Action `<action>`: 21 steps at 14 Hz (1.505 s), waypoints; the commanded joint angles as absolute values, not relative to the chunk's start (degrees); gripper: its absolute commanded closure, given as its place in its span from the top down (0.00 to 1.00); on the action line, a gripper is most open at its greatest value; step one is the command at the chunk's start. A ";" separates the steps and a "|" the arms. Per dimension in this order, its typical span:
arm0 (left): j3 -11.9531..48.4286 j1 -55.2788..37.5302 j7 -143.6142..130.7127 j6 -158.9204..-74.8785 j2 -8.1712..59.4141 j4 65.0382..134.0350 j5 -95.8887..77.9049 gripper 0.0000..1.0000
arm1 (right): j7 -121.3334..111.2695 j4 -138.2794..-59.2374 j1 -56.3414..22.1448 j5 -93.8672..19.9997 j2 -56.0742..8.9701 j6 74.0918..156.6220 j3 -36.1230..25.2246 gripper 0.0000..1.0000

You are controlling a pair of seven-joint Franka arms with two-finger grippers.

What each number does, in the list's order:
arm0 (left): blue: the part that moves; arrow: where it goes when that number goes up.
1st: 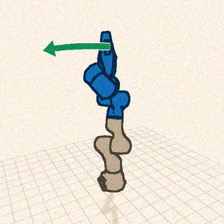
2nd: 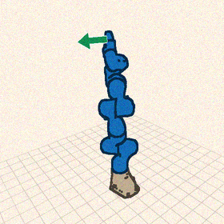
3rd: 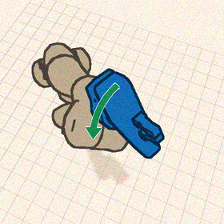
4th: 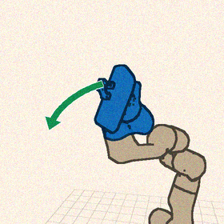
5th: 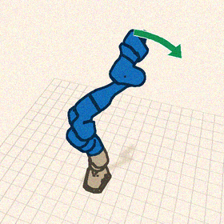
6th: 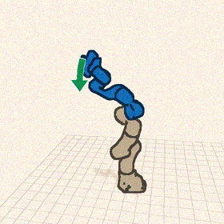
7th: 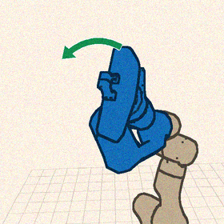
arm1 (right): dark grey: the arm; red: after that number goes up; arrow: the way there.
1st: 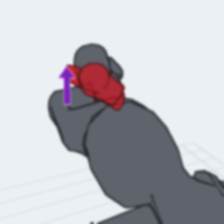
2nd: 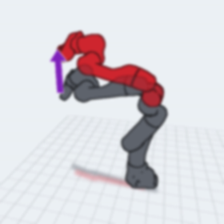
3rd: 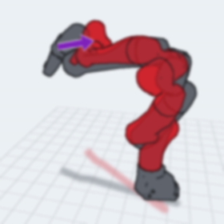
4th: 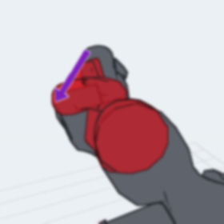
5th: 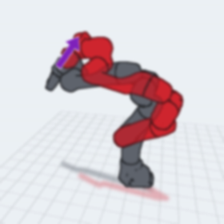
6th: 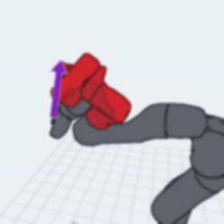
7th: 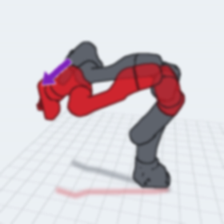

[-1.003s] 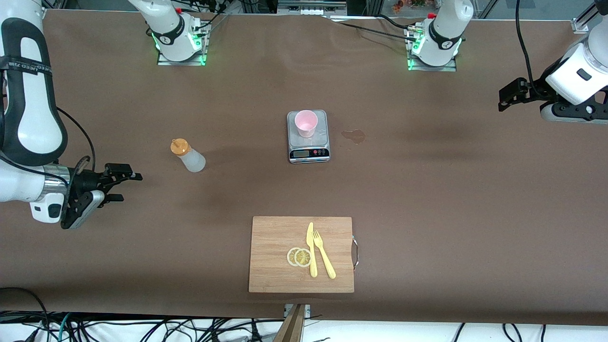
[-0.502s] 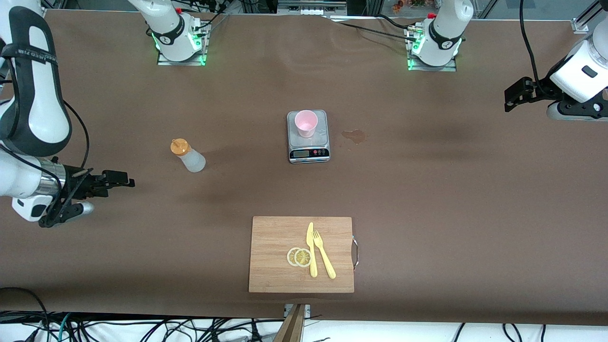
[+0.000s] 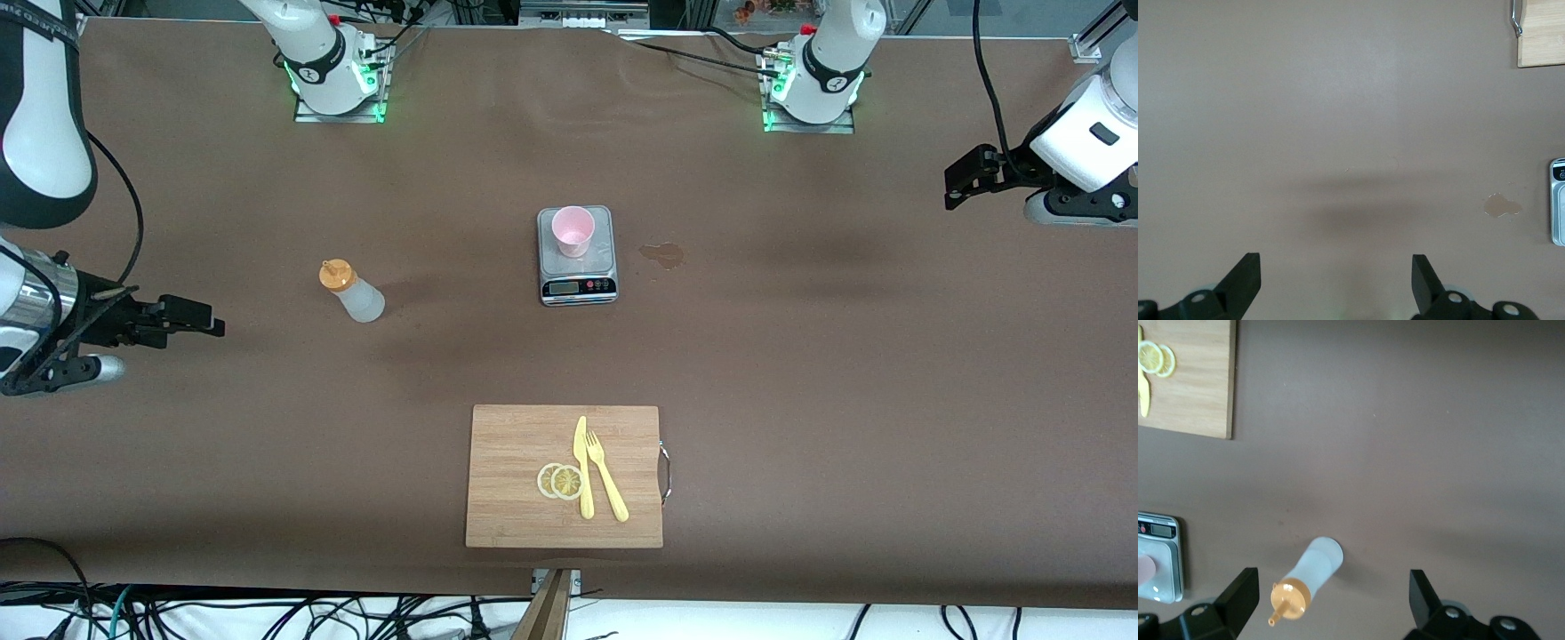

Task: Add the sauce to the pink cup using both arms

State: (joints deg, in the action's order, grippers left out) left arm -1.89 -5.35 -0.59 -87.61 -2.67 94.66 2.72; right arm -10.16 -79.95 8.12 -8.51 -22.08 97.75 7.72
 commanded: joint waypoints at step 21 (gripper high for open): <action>-1.93 -5.63 0.09 -87.28 -2.02 93.25 3.87 1.00 | -8.00 -81.21 6.78 -0.35 -10.02 87.11 0.53 1.00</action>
